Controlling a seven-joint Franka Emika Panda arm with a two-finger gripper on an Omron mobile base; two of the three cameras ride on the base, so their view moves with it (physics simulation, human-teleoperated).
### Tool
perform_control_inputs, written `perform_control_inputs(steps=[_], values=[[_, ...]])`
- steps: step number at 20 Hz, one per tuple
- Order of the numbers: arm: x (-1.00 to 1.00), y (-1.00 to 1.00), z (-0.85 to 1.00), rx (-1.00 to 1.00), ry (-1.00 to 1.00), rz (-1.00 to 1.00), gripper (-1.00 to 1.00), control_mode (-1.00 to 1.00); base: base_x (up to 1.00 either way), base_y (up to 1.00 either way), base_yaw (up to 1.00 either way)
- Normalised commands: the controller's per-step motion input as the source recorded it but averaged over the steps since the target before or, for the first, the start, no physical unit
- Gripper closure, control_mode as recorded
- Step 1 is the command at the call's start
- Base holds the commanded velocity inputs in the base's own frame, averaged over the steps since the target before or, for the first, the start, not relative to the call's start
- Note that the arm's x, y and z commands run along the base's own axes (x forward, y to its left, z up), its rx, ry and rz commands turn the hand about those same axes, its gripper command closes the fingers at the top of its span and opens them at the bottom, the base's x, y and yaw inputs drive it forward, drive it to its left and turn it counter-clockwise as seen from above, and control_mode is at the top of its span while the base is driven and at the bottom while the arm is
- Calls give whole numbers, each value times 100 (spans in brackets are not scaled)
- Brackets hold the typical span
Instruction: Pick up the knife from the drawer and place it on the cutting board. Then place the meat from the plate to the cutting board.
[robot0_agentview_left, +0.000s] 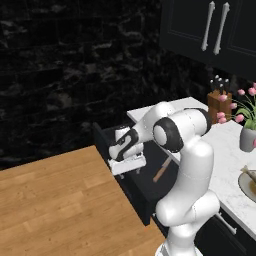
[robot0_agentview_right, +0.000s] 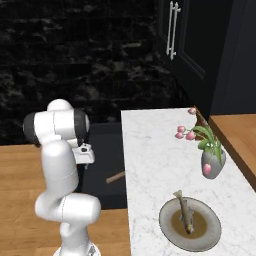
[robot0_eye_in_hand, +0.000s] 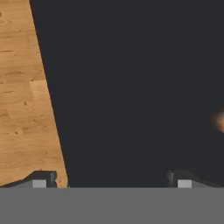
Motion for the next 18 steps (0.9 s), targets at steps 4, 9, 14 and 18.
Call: perform_control_inputs(steps=[4, 9, 14, 18], values=[[-38, 100, -20, 0, 0, 4, -100, -100, 0, 0, 0], [-50, 100, -3, 0, 0, 7, -100, -100, 0, 0, 0], [-51, 87, 37, -1, -12, 9, -100, -100, 0, 0, 0], [-25, -41, 100, 19, -38, -19, -100, -100, 0, 0, 0]])
